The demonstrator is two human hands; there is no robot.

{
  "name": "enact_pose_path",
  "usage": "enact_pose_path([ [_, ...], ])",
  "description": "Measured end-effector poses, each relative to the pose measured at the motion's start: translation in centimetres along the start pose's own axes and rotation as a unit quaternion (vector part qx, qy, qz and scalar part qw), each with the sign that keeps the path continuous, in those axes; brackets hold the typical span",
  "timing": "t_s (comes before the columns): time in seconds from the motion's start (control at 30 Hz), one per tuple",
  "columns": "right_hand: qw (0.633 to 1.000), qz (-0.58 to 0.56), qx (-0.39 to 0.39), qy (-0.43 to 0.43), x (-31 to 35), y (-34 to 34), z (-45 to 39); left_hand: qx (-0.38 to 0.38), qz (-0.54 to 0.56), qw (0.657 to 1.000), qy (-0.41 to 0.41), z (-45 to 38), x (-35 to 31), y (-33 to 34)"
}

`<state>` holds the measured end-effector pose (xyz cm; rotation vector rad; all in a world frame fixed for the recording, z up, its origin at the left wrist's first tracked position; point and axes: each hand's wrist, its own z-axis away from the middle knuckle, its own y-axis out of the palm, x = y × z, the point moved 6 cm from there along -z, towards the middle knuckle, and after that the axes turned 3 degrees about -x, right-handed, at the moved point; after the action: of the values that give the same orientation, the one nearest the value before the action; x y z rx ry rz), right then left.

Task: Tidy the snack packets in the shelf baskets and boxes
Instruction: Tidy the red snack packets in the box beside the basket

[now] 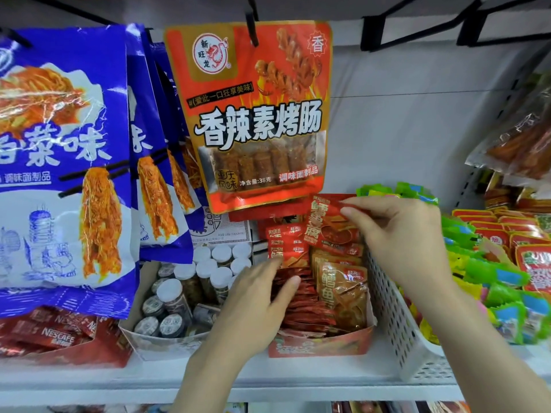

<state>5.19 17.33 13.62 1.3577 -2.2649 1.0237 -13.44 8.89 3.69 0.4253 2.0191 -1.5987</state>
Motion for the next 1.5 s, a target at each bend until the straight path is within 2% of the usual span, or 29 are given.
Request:
enact_pose_path([
  [0.17, 0.997, -0.039, 0.059, -0.010, 0.8, 3.1, 1.1, 0.003, -0.019, 0.999, 0.029, -0.3, 0.4, 0.0],
  [0.27, 0.993, -0.027, 0.108, -0.033, 1.1, 5.1, 1.8, 0.005, -0.013, 0.999, 0.043, -0.3, 0.4, 0.0],
  [0.47, 0.972, 0.028, 0.233, -0.010, -0.3, 8.8, 4.0, -0.015, 0.009, 0.998, 0.064, -0.1, 0.5, -0.4],
  [0.67, 0.932, 0.071, 0.356, -0.011, -0.5, 9.3, 3.6, -0.103, -0.008, 0.991, 0.084, 0.2, 0.0, -1.9],
  [0.83, 0.885, 0.099, 0.454, 0.014, -0.5, 9.9, 4.7, -0.026, 0.041, 0.997, 0.057, 0.1, 0.5, -0.6],
  [0.9, 0.907, 0.098, 0.409, 0.029, -1.0, 10.0, 4.1, 0.002, 0.042, 0.998, 0.054, 0.0, 0.7, 0.0],
  [0.97, 0.946, 0.113, 0.303, 0.016, -1.4, 9.8, 2.8, 0.014, 0.025, 0.997, 0.066, -0.3, 0.6, 0.1],
  [1.03, 0.961, 0.137, 0.240, 0.001, -1.4, 10.0, 2.2, 0.018, 0.023, 0.997, 0.070, -0.4, 0.8, 0.2],
  [1.23, 0.929, 0.238, 0.283, 0.019, -2.1, 12.4, 1.8, 0.029, 0.019, 0.996, 0.076, -0.4, 1.3, 0.3],
  [1.37, 0.918, 0.255, 0.301, 0.043, -1.5, 12.9, 1.1, 0.029, 0.022, 0.996, 0.078, -0.2, 1.3, 0.3],
  [1.5, 0.907, 0.293, 0.301, 0.008, -0.8, 12.5, 1.6, 0.021, 0.030, 0.996, 0.081, 0.1, 1.2, -0.1],
])
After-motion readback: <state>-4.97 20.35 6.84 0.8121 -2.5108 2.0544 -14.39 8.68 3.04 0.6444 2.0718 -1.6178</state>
